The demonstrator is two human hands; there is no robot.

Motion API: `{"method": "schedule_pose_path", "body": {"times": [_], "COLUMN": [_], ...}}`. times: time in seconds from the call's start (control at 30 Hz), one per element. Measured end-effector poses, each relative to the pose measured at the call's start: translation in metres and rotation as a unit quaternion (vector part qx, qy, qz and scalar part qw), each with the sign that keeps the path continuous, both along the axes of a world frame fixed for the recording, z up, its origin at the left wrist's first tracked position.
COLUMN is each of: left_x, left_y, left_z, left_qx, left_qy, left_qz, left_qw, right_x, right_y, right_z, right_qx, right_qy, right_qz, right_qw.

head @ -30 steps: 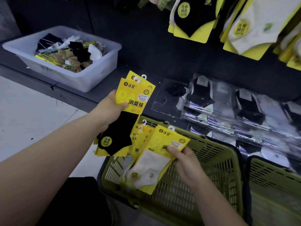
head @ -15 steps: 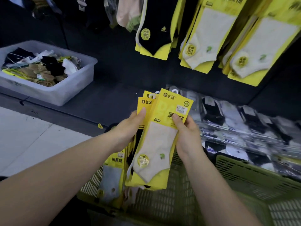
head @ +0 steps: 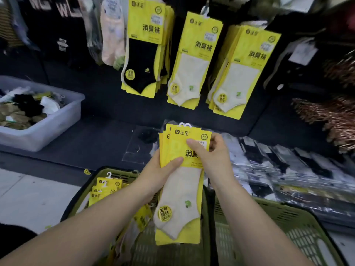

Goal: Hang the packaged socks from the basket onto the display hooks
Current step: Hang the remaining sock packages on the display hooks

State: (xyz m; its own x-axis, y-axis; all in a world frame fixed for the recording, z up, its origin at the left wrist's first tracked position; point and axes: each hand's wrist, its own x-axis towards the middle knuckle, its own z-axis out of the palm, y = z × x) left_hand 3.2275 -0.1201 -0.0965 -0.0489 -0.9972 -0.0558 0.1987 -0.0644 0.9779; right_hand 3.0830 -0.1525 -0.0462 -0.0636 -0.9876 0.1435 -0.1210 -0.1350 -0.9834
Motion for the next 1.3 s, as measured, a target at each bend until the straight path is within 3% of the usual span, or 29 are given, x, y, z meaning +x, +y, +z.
{"method": "schedule_pose_path", "body": {"times": [0.13,0.37,0.6,0.77,0.93,1.3], "left_x": [-0.041,-0.108,-0.151,-0.144,-0.127,-0.115], "left_y": [-0.007,-0.054,-0.117,-0.155,-0.174,-0.169], "left_z": [0.024,0.071,0.123,0.137,0.135,0.139], "left_qx": [0.001,-0.048,-0.122,-0.148,-0.157,-0.148], "left_qy": [0.028,-0.048,-0.096,-0.147,-0.176,-0.185], "left_qz": [0.018,0.03,0.072,0.118,0.094,0.052], "left_qw": [0.999,0.997,0.985,0.971,0.967,0.97], "right_x": [-0.051,-0.149,-0.216,-0.228,-0.217,-0.232], "right_y": [-0.007,-0.024,-0.073,-0.131,-0.187,-0.205], "right_z": [0.034,0.099,0.152,0.191,0.219,0.237], "right_qx": [0.015,0.002,-0.01,-0.06,-0.079,-0.107], "right_qy": [0.001,-0.001,-0.091,-0.091,-0.08,-0.032], "right_qz": [0.01,0.025,-0.035,-0.061,-0.069,0.059], "right_qw": [1.0,1.0,0.995,0.992,0.991,0.992]}}
